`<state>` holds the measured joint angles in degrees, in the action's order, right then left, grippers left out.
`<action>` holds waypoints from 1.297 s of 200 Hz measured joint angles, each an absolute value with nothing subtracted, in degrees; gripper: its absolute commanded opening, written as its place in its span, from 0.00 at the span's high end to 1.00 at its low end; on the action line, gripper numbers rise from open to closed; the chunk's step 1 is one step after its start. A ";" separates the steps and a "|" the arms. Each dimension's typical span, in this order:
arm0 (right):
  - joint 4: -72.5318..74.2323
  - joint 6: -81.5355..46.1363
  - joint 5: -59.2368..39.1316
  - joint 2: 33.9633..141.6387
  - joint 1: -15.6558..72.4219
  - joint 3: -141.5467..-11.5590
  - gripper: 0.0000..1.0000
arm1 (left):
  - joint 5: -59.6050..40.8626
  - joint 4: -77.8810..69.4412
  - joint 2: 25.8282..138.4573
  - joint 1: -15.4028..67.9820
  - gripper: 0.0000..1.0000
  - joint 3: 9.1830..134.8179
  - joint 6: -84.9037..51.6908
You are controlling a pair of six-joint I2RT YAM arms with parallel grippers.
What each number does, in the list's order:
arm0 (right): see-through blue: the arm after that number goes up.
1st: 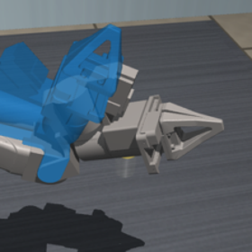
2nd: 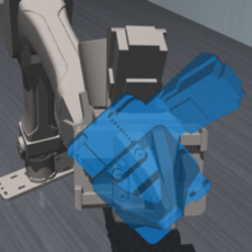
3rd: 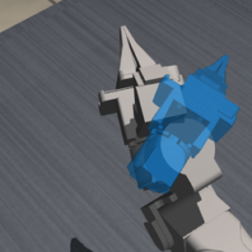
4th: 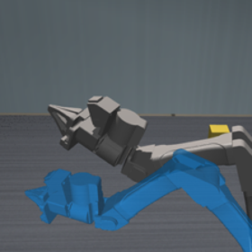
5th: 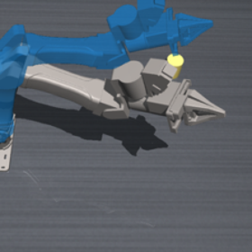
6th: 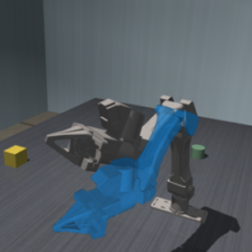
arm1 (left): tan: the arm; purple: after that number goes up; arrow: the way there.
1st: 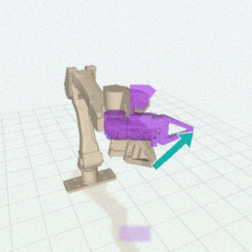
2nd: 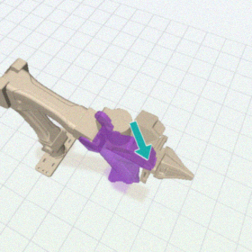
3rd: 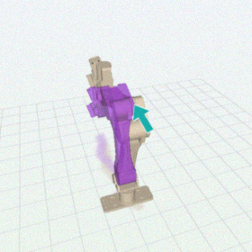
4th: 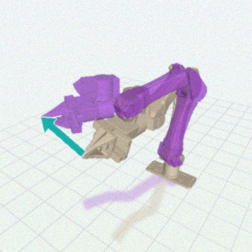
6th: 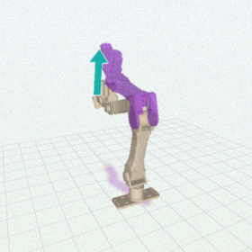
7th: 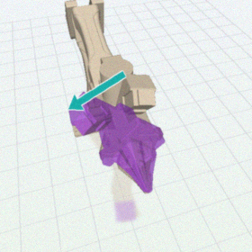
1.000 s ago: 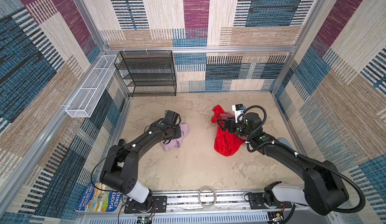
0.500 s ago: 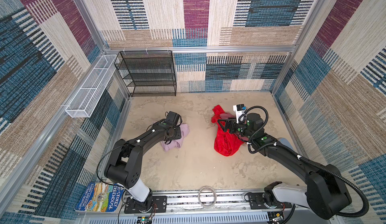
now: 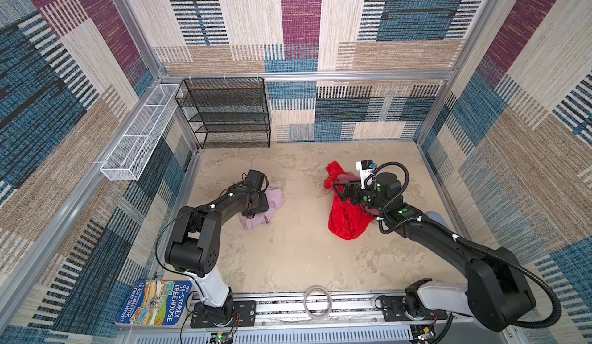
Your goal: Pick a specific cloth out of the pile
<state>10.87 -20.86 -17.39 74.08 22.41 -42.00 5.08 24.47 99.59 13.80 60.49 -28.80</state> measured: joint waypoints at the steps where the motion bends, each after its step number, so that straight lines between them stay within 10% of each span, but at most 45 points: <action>1: 10.90 -20.86 -17.39 74.13 22.41 -42.00 0.08 | 4.89 24.43 99.68 13.67 0.57 60.55 -28.80; 190: 10.96 -22.06 -14.81 78.87 22.41 -44.21 0.08 | -6.46 19.53 110.80 -6.24 0.57 73.69 -28.93; 259: 10.96 -22.44 -14.83 78.91 22.41 -45.15 0.07 | -7.57 19.53 98.35 -3.29 0.57 68.58 -28.69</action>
<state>10.96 -22.44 -14.83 78.91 22.41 -45.15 -7.57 19.53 98.35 -3.29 68.58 -28.69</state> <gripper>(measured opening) 0.922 0.427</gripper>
